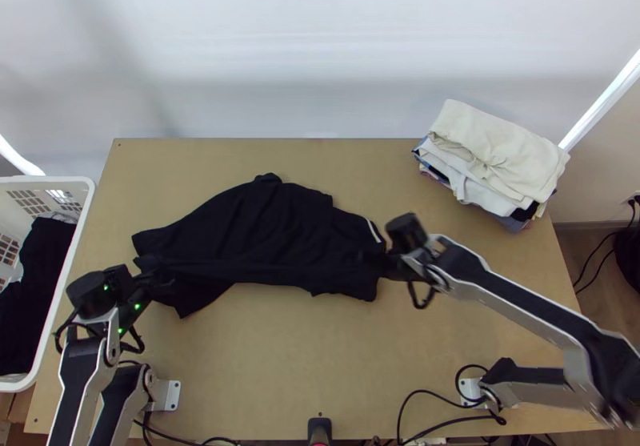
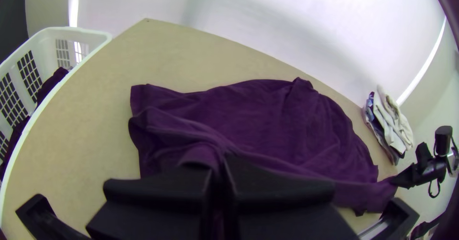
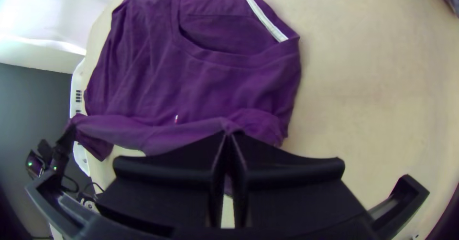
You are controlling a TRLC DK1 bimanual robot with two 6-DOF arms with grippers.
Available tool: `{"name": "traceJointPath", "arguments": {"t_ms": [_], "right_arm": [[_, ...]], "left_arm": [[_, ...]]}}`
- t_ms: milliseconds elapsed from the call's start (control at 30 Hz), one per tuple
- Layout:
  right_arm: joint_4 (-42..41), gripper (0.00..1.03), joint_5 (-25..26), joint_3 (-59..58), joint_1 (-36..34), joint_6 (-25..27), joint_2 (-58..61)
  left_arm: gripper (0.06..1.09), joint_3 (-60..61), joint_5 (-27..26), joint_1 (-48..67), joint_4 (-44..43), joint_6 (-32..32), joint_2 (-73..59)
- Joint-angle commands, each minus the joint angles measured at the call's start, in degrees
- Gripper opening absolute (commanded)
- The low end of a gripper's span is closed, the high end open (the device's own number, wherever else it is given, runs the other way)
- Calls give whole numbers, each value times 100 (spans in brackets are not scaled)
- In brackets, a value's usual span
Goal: Fold the t-shirt
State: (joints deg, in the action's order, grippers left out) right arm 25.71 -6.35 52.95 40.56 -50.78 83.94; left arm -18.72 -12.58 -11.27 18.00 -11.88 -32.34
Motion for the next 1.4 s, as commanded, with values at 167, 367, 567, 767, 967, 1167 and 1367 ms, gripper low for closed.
{"name": "traceJointPath", "arguments": {"t_ms": [167,367,567,767,967,1167,1367], "right_arm": [[-541,10,-33,1121,172,-300,1168],[-541,32,-24,1218,119,-195,922],[-251,39,-24,1121,-109,34,184],[83,39,-15,910,-566,605,-326],[-67,39,72,576,-1111,1668,-598],[-242,35,72,-144,-1647,3488,-1275],[-647,6,64,-953,-1559,4903,-2031]], "left_arm": [[9,35,124,-104,-359,37,-554],[9,-62,133,-200,-323,45,-590],[9,-79,133,-209,-306,54,-607],[9,-97,142,-218,-332,54,-642],[9,-114,142,-227,-315,63,-651],[9,-237,142,-253,-297,89,-818],[9,-299,133,-218,-315,89,-941]]}}
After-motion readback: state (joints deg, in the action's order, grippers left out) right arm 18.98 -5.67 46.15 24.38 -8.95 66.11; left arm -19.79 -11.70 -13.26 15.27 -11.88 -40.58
